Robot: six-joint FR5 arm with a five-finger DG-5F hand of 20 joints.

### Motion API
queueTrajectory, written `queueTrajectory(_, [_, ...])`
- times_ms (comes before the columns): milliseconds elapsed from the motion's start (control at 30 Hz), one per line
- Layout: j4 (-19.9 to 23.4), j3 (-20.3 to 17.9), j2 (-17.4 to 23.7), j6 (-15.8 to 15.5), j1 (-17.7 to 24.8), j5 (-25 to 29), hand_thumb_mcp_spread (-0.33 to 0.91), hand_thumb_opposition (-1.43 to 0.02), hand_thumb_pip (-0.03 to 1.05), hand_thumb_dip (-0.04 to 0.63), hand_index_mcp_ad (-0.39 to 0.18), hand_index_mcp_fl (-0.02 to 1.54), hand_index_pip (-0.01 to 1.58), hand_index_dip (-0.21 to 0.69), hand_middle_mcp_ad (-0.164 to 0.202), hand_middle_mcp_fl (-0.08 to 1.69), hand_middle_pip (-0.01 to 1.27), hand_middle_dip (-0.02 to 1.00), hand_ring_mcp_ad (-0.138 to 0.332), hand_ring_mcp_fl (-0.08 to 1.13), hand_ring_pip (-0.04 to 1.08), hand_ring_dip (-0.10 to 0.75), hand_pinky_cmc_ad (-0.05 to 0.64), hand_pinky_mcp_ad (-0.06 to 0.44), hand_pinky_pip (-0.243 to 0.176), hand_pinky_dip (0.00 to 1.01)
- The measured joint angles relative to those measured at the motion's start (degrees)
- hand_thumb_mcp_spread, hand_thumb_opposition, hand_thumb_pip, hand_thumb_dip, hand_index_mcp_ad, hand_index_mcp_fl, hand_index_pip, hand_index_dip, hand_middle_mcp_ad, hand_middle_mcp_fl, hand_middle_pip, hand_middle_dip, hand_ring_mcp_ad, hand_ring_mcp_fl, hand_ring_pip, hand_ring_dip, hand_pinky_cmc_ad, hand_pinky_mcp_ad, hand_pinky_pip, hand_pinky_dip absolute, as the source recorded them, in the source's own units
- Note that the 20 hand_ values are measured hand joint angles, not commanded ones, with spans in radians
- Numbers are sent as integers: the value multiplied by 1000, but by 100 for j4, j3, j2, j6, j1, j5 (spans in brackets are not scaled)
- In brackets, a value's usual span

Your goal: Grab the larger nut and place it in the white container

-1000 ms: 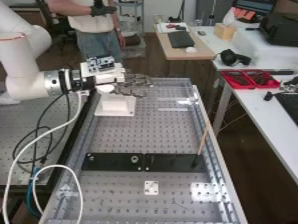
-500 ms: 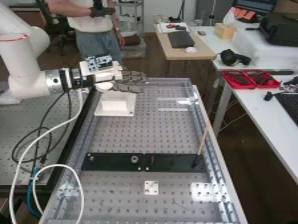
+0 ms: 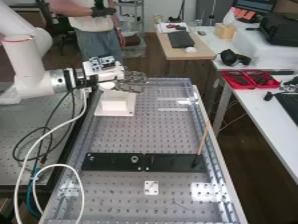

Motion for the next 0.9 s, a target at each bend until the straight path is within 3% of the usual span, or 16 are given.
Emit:
queueTrajectory(267, [-81, 35, -5, -9, 23, 28, 443, -1021, 695, 267, -190, 211, 1543, 157, 59, 72, 127, 237, 101, 0, 96, 133, 319, 262, -42, 194])
queueTrajectory(400, [-106, 21, 8, 26, 47, 76, 501, -1035, 775, 300, -255, 195, 1541, 154, 59, 68, 127, 237, 101, 0, 98, 134, 319, 262, -42, 194])
queueTrajectory(900, [-375, -117, 128, 29, 63, 172, 405, -942, 878, 316, -244, 21, 1518, 155, 61, 0, 129, 237, 101, 0, 93, 134, 321, 265, -47, 218])
